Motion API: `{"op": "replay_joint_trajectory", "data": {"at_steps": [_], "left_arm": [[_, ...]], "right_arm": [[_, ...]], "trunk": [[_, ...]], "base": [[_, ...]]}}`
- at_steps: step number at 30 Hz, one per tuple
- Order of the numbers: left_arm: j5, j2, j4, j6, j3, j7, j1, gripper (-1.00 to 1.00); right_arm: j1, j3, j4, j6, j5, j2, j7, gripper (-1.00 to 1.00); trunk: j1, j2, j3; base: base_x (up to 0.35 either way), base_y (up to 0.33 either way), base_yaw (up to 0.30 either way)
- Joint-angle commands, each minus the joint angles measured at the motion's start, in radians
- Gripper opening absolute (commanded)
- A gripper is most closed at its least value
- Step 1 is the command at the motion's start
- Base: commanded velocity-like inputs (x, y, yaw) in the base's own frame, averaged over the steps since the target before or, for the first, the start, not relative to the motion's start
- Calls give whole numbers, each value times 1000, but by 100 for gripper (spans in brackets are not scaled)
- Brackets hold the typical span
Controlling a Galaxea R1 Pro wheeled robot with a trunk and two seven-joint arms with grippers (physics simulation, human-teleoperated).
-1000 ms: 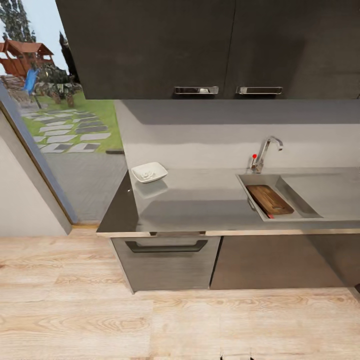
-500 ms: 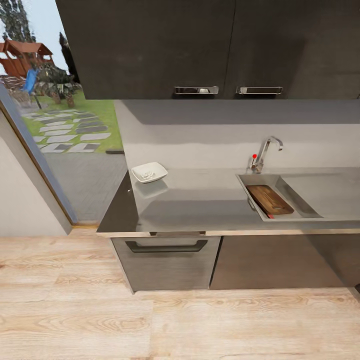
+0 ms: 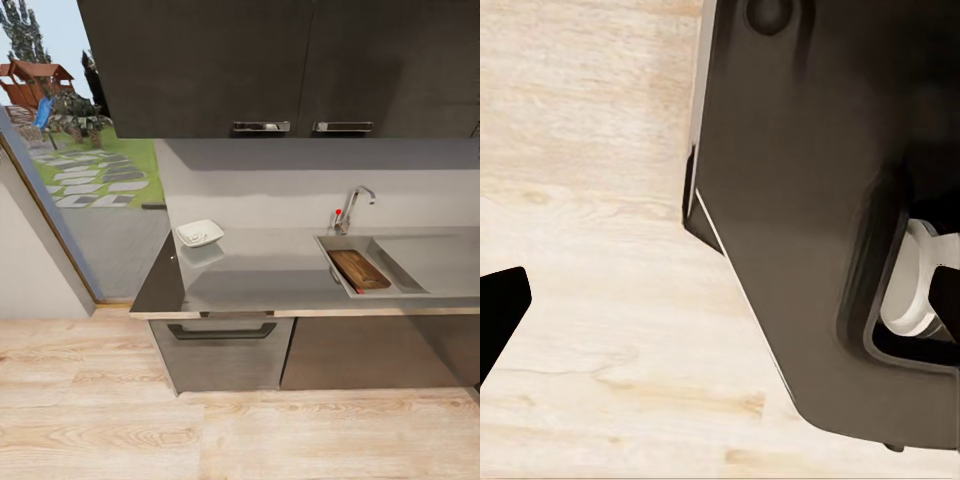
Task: In the kitchen, take the Vidalia onion out of the sink, dice it on the chopping board with the paring knife, put the diced onion into the bowl on the countertop, then place both the paring knife and the chopping board into the sink.
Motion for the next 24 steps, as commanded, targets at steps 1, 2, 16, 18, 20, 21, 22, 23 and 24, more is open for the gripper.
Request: {"op": "replay_joint_trajectory", "data": {"at_steps": [1,2,16,18,20,21,22,23,24], "left_arm": [[9,0,3,-1,-2,-2,0,100],[9,-1,6,-1,-2,-2,0,100],[5,4,147,-5,-3,-4,0,100],[5,4,215,-4,-3,-4,0,100],[4,5,295,-4,-3,-3,0,100],[4,5,304,-4,-3,-3,0,100],[4,5,311,-4,-3,-3,0,100],[4,4,313,-4,-3,-4,0,100],[4,4,313,-4,-3,-4,0,100]], "right_arm": [[0,9,4,-2,-9,-1,-4,100],[1,9,7,-2,-9,-1,-4,100],[0,10,28,-1,-10,-6,-4,100],[0,10,28,-1,-10,-5,-4,100],[1,10,28,-1,-10,-5,-4,100],[0,10,28,-1,-10,-5,-4,100],[0,10,29,-1,-10,-5,-5,100],[1,10,29,-1,-10,-5,-5,100],[1,10,29,-1,-10,-5,-5,100]], "trunk": [[1,-1,0],[1,-1,2],[1,-1,25],[1,-1,28],[1,-1,31],[1,-1,33],[1,-1,34],[1,-1,36],[1,-1,37]], "base": [[0,0,0],[0,0,0],[0,0,0],[0,0,0],[0,0,0],[0,0,0],[0,0,0],[0,0,0],[0,0,0]]}}
